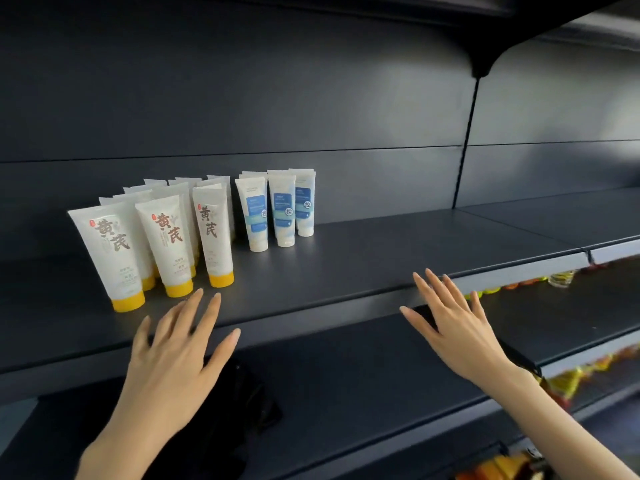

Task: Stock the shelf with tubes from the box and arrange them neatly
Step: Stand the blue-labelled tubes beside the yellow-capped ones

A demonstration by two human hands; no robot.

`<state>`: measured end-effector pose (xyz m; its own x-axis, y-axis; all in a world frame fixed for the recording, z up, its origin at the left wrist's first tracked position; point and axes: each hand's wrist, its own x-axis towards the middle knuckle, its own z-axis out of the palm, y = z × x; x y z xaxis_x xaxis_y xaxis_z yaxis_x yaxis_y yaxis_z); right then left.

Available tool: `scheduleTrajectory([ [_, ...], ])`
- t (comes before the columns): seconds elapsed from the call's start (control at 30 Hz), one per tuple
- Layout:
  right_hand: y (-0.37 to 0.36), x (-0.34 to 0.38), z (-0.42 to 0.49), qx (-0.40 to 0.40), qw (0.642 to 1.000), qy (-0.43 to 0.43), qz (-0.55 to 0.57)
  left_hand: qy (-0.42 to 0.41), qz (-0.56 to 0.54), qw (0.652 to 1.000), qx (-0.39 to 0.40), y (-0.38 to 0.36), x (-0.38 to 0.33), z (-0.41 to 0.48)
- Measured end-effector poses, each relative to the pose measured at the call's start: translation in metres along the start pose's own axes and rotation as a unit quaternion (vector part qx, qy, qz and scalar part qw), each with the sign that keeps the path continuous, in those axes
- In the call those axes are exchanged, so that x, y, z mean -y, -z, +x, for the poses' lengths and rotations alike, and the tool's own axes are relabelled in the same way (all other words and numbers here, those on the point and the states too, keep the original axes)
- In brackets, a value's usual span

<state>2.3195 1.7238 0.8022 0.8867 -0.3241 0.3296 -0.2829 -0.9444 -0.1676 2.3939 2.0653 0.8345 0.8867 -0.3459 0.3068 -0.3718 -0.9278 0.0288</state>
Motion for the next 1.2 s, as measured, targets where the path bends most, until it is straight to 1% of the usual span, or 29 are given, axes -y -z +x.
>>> scheduleTrajectory([
  [0.13, -0.002, -0.04, -0.019, 0.01, 0.999, -0.041, -0.021, -0.006, 0.0, 1.0, 0.011, -0.001, -0.024, 0.0],
  [0.33, 0.003, -0.108, -0.044, 0.027, 0.996, -0.082, -0.016, -0.033, -0.007, 0.999, -0.01, -0.011, -0.084, 0.005],
  [0.5, 0.005, -0.177, -0.078, 0.028, 0.992, -0.123, -0.017, -0.112, -0.03, 0.993, -0.002, -0.019, -0.166, -0.004],
  [0.63, 0.001, -0.233, -0.113, 0.047, 0.985, -0.167, -0.008, -0.176, -0.052, 0.983, -0.006, -0.037, -0.231, -0.013],
  [0.77, -0.003, -0.283, -0.152, 0.071, 0.972, -0.223, -0.001, -0.223, -0.059, 0.972, 0.043, -0.066, -0.287, -0.016],
  [0.93, -0.008, -0.333, -0.208, 0.106, 0.947, -0.304, -0.01, -0.278, -0.082, 0.951, 0.112, -0.114, -0.346, -0.008],
  [1.07, -0.014, -0.359, -0.237, 0.12, 0.922, -0.369, -0.01, -0.315, -0.102, 0.931, 0.155, -0.142, -0.387, 0.006],
  [1.2, -0.032, -0.373, -0.254, 0.117, 0.892, -0.436, 0.002, -0.36, -0.114, 0.905, 0.196, -0.169, -0.424, 0.023],
])
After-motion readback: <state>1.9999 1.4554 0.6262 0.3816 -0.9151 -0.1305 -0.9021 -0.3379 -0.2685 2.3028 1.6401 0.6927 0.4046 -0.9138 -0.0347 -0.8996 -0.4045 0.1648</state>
